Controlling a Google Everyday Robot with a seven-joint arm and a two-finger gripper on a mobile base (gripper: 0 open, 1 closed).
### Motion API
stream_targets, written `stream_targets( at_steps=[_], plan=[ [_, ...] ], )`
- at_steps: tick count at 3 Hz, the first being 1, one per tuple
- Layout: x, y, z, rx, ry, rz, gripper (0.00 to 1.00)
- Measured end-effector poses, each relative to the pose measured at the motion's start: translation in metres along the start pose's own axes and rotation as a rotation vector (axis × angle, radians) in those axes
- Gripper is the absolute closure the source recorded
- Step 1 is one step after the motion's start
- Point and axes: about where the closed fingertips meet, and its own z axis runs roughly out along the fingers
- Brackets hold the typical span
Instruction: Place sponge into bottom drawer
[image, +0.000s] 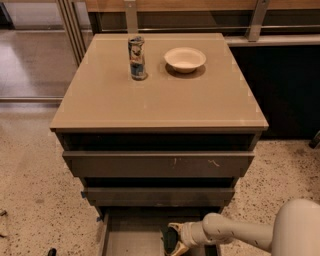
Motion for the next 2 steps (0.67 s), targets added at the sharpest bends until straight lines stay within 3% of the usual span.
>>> stream_targets(
  at_steps=[2],
  plan=[
    [0.025, -0.027, 0.027, 0.036, -0.013, -0.023, 1.00]
  ],
)
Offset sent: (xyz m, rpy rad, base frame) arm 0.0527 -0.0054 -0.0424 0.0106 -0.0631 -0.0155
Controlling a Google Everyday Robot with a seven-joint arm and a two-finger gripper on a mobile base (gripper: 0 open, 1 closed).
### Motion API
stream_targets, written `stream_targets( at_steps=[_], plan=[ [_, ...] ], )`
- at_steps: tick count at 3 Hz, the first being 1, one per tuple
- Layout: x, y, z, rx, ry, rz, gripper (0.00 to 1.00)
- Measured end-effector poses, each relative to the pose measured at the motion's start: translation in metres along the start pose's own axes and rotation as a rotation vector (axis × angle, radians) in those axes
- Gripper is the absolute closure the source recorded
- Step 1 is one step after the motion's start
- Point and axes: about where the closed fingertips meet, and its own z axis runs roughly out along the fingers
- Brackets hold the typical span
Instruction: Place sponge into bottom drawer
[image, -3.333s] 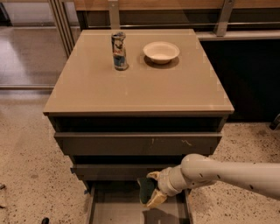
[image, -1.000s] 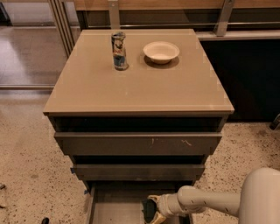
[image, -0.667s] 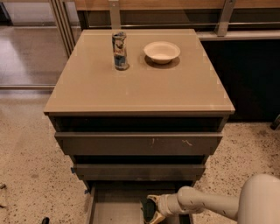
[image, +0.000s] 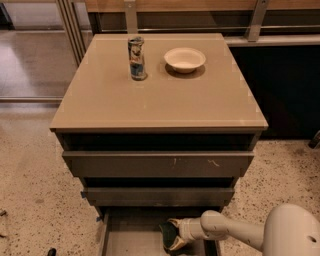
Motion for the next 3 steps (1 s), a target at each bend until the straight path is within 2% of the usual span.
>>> stream_targets(
  at_steps=[1, 2, 3],
  plan=[
    [0.0099, -0.0076, 0.0093, 0.004, 0.006, 0.006, 1.00],
    [0.0103, -0.0086, 0.0092, 0.006, 0.007, 0.006, 0.81],
    [0.0103, -0.0085, 0.0093, 0.006, 0.007, 0.006, 0.58]
  ],
)
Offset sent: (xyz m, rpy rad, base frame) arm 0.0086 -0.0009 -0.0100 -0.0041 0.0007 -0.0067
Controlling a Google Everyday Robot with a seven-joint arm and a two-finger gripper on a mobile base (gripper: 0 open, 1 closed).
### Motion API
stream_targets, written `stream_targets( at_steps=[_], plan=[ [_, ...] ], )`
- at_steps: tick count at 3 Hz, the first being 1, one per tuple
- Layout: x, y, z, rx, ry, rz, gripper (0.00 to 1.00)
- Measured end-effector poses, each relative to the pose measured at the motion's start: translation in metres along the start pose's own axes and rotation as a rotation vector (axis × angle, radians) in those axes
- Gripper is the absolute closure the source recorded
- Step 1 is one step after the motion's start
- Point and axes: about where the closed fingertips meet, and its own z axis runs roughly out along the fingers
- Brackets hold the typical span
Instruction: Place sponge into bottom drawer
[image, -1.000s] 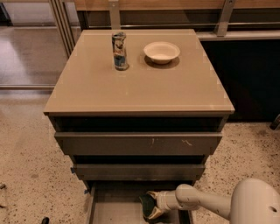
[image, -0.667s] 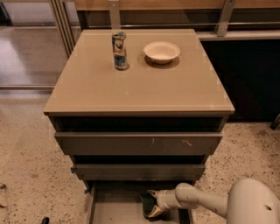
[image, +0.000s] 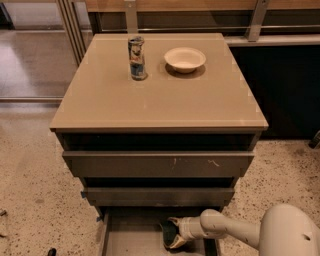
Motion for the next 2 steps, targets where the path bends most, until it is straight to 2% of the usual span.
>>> stream_targets(
  at_steps=[1, 2],
  plan=[
    [0.0000, 0.0000, 0.0000, 0.000, 0.000, 0.000, 0.27],
    [0.0000, 0.0000, 0.0000, 0.000, 0.000, 0.000, 0.04]
  ],
)
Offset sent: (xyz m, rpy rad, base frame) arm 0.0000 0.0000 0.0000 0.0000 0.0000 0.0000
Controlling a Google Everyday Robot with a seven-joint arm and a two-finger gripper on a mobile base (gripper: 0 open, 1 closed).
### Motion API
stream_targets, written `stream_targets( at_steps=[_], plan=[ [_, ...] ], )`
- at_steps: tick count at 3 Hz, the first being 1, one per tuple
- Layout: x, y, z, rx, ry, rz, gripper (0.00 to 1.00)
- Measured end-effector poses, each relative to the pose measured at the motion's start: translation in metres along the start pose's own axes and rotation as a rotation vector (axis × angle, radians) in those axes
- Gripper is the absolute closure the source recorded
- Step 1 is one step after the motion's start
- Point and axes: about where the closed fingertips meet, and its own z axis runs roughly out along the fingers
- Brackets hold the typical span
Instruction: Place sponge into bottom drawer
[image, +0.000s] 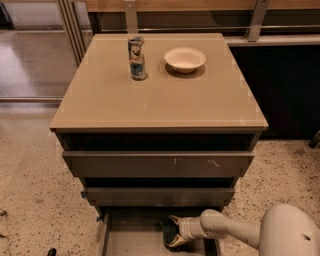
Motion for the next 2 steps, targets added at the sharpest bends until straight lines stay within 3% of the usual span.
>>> stream_targets(
  at_steps=[2],
  plan=[
    [0.0000, 0.0000, 0.0000, 0.000, 0.000, 0.000, 0.00]
  ],
)
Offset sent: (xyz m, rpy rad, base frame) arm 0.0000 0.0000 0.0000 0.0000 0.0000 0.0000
